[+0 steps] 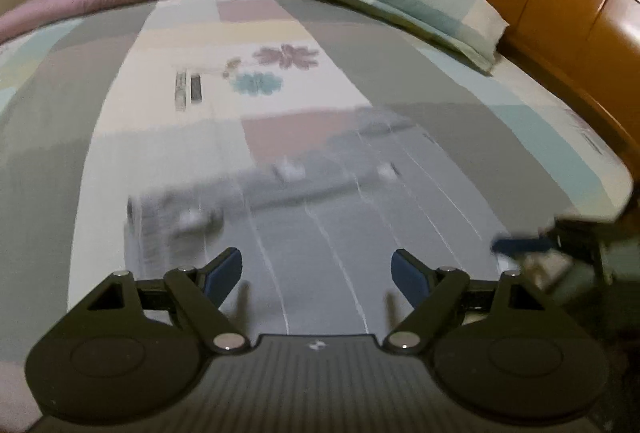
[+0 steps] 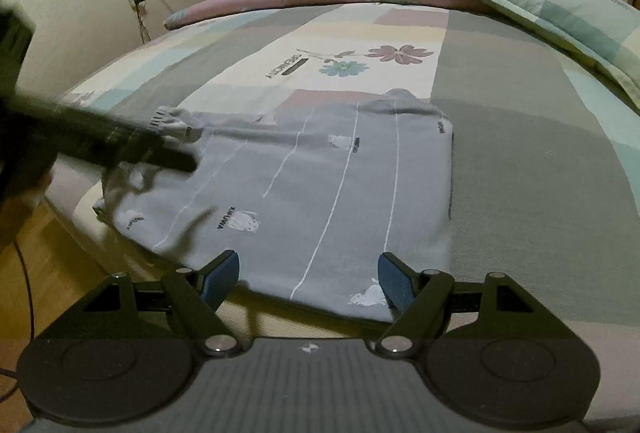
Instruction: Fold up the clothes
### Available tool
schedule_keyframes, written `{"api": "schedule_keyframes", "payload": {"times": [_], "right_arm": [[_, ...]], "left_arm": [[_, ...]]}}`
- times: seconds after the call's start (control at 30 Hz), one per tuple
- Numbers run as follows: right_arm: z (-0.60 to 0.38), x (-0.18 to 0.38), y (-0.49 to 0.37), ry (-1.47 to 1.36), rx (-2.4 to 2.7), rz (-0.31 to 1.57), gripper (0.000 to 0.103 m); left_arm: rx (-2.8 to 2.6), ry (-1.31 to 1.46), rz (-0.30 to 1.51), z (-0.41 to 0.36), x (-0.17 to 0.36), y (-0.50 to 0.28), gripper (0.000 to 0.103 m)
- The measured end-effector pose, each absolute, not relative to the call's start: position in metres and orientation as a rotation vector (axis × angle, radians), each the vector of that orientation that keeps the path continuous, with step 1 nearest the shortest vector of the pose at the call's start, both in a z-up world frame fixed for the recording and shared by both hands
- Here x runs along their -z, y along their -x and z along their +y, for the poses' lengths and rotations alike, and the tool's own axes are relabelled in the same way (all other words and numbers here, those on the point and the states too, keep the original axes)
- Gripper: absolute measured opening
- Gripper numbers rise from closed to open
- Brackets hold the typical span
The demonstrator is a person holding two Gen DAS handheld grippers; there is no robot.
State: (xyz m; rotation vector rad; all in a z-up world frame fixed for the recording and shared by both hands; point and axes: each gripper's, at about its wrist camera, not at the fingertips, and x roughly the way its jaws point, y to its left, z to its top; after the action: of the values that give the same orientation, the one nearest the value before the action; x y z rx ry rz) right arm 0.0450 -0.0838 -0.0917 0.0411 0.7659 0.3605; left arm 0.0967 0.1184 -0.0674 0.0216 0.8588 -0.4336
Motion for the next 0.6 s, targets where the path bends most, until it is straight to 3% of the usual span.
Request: {"api": "schedule_keyframes", "payload": {"times": [0.17, 0.37, 0.6], "right_arm": [[-0.085, 0.082, -0.043, -0.05, -0.342, 0.762, 0.08], [-0.084, 0.066, -0.04, -0.055, -0.315, 0.745, 0.081], [-0.071, 0.049, -0.037, -0.011, -0.304, 0.72, 0.082]], "left_arm": [[0.446, 0.012, 0.898, 0.137, 0.093, -0.075, 0.082], [0.456, 0.06, 0.831, 0.157, 0.073, -0.07, 0.084], [0.45, 0.162, 0.85, 0.182, 0.084, -0.063, 0.084]]}}
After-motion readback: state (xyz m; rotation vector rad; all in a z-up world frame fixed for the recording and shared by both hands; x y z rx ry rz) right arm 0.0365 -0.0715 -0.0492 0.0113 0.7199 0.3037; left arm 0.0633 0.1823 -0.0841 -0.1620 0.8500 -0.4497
